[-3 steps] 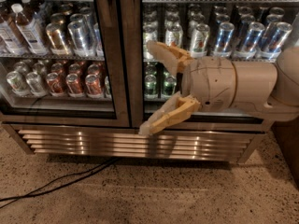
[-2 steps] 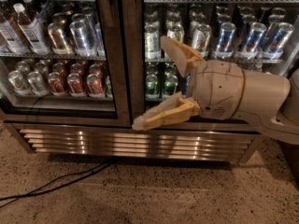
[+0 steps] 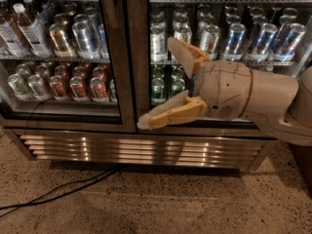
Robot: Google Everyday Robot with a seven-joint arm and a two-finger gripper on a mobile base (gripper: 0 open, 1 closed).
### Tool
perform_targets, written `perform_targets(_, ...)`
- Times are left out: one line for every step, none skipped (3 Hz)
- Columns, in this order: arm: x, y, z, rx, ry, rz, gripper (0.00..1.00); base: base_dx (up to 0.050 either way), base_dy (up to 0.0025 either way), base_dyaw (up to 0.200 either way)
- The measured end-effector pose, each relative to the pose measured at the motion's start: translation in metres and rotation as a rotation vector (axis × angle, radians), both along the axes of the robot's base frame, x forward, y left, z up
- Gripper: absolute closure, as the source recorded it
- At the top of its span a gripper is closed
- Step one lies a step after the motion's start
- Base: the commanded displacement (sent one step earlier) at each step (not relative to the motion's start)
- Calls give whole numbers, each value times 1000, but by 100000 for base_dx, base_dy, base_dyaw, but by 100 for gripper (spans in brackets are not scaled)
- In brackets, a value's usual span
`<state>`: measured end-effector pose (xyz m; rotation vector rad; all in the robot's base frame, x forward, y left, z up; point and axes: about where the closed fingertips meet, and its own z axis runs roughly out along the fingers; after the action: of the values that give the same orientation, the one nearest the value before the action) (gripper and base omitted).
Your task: Open left fridge door
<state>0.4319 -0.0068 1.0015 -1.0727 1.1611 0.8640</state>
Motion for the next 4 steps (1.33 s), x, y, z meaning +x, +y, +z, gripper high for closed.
perform_targets(38,2,8,10,67,-24,0,0,0,0)
perform_targets(74,11,16,22,119,-69,0,0,0,0)
perform_targets(110,24,7,-4,181,-126,0,0,0,0)
perform_targets(110,25,7,-4,182,-125,0,3198,3,-41)
